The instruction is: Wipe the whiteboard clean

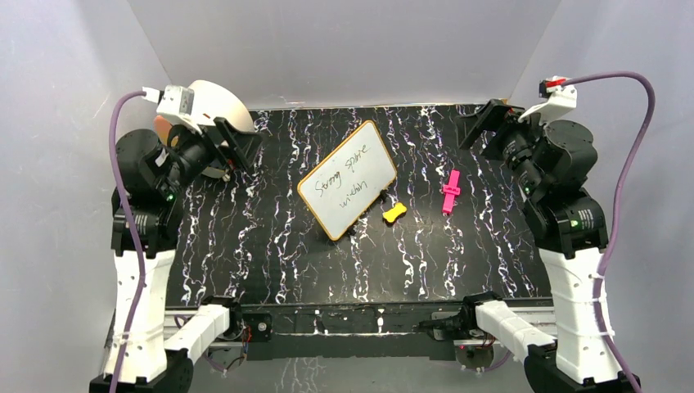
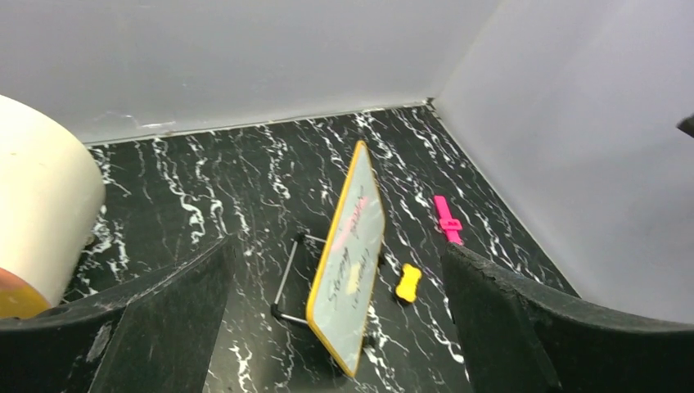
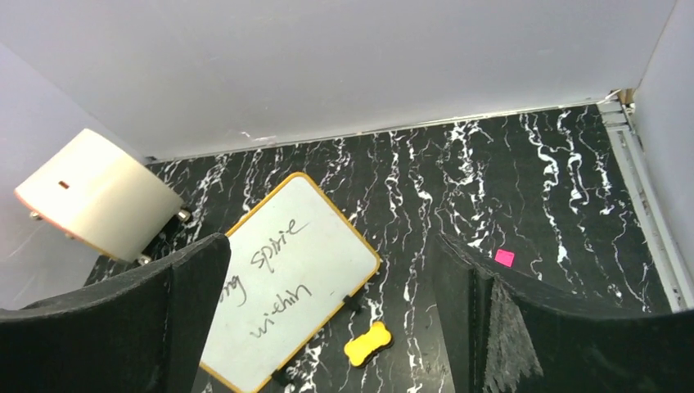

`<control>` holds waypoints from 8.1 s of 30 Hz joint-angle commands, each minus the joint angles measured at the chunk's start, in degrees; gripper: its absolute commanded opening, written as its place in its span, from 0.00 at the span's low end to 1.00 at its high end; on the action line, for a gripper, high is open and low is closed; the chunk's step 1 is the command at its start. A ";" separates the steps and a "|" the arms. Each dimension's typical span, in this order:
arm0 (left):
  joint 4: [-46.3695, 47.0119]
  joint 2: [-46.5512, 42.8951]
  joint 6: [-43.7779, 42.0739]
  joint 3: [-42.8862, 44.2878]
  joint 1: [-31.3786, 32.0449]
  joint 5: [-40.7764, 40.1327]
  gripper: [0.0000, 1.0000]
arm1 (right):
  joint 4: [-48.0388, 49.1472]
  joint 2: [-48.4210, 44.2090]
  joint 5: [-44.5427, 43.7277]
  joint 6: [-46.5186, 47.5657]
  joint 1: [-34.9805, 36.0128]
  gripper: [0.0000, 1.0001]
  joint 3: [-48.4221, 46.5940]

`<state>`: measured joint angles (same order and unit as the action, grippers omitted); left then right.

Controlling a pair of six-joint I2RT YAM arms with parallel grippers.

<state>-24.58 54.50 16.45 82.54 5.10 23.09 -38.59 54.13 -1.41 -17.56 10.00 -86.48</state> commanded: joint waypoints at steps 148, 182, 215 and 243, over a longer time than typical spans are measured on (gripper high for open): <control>76.59 11.94 12.65 -62.81 16.18 0.19 0.31 | 19.32 24.17 -8.68 -7.62 21.99 0.26 32.54; 74.06 13.82 7.52 -59.04 9.59 12.93 0.48 | 40.94 20.50 3.44 0.72 22.22 0.26 31.60; 70.16 16.96 7.83 -58.53 9.60 10.91 0.00 | 62.07 38.56 -2.19 21.78 39.55 0.24 30.98; 69.30 18.89 7.80 -56.90 9.63 14.47 0.00 | 70.56 45.28 -1.17 26.08 39.48 0.22 25.99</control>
<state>46.02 72.95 26.41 24.75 13.69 32.60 28.58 98.26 -4.36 7.68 49.76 -59.13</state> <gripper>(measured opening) 0.051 0.304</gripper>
